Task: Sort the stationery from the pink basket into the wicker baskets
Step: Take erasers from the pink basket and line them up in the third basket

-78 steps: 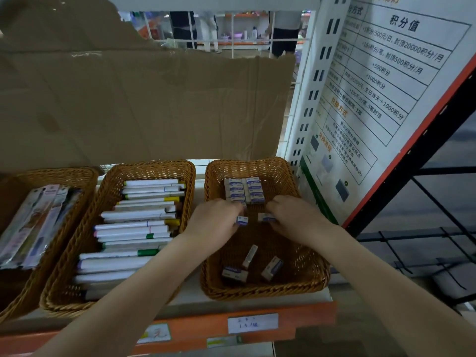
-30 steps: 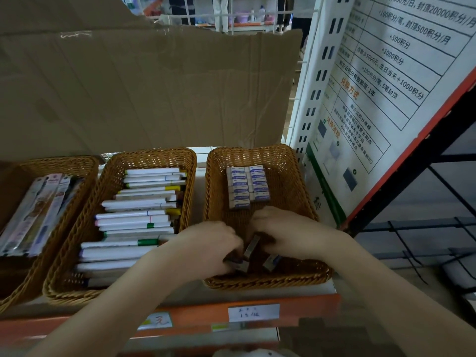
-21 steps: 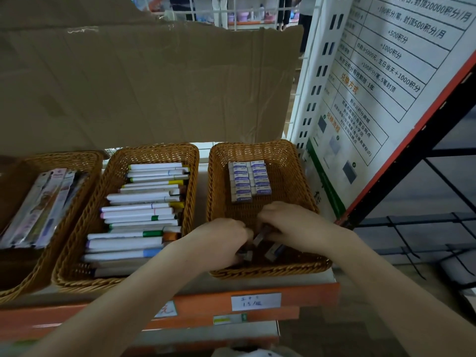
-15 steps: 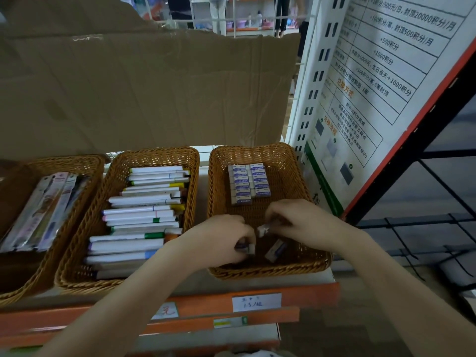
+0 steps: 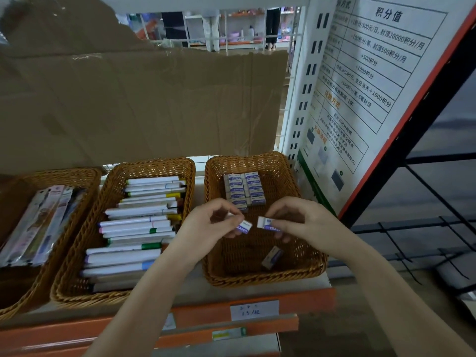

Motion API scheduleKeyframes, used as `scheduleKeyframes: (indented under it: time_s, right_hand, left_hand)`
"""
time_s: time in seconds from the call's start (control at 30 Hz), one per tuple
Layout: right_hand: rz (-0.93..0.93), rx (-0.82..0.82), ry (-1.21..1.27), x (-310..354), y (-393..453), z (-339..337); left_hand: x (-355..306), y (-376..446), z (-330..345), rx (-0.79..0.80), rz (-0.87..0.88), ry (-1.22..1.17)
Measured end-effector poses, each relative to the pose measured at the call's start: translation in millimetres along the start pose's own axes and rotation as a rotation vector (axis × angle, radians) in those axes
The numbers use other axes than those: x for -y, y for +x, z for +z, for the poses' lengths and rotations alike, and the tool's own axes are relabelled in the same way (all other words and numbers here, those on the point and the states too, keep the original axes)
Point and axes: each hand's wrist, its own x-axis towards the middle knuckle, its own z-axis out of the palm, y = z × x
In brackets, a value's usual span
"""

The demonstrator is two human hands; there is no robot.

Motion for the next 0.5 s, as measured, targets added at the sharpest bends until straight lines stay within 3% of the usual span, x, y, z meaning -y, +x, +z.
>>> scheduleKeyframes:
  time_s: [0.17, 0.33, 0.43, 0.5]
  right_hand:
    - [0.018, -0.086, 0.073, -0.7, 0.9, 6.7]
    - [0.099, -0.137, 0.294, 1.7, 3.0, 10.6]
    - [0.103, -0.084, 0.24, 2.8, 4.6, 9.0]
    - [0.081, -0.084, 0.055, 2.1, 8.9, 9.1]
  left_hand:
    - [2.8, 1.0, 8.0, -0.096, -0.143, -0.325]
    - [2.0, -0.6, 11.6, -0.053, -0.216, -0.552]
    - [3.1, -2.0, 8.9, -0.015, -0.19, -0.428]
    - [4.7, 0.5, 6.3, -0.029, -0.122, -0.157]
